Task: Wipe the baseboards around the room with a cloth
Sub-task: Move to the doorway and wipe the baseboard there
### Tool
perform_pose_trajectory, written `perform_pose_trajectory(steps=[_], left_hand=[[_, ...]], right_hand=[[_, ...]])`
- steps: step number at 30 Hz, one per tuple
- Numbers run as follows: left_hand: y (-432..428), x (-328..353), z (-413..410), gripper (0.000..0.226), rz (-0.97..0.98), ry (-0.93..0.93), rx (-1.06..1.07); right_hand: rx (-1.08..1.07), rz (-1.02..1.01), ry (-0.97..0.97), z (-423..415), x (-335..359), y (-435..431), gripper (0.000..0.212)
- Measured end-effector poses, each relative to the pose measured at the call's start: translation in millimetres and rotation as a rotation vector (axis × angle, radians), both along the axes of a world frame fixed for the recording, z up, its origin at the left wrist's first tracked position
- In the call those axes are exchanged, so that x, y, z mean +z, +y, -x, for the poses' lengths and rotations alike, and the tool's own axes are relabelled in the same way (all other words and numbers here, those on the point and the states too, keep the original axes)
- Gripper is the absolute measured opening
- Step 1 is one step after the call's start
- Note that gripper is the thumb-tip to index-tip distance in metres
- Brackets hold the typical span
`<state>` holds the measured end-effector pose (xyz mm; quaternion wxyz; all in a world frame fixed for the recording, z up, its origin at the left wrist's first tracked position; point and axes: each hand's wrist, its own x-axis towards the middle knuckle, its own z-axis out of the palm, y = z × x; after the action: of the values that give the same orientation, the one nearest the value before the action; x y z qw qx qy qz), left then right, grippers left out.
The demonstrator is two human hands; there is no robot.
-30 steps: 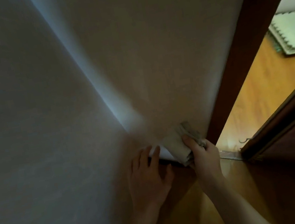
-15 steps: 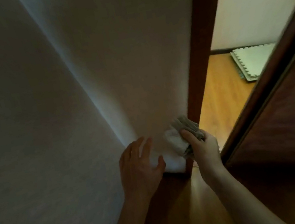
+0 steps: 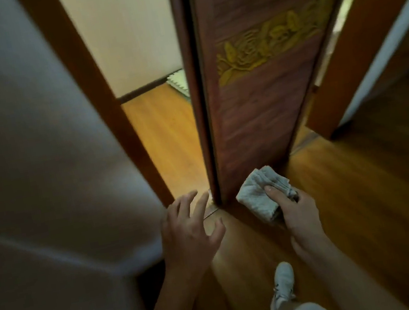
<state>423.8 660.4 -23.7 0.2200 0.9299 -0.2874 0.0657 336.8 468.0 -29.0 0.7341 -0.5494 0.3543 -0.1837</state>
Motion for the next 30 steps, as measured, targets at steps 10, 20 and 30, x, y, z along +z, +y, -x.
perform_pose_trajectory(steps=[10, 20, 30], left_hand=[[-169.4, 0.3, 29.6, 0.059, -0.102, -0.024, -0.428], [-405.7, -2.6, 33.2, 0.057, -0.105, 0.014, -0.706], [-601.4, 0.0, 39.4, 0.053, -0.09, 0.004, -0.787]], right_hand=[[-0.457, 0.012, 0.026, 102.0, -6.7, -118.3, 0.027], [-0.62, 0.037, 0.031, 136.3, -9.4, -308.9, 0.034], [-0.72, 0.031, 0.098, 160.3, -6.6, -488.3, 0.02]])
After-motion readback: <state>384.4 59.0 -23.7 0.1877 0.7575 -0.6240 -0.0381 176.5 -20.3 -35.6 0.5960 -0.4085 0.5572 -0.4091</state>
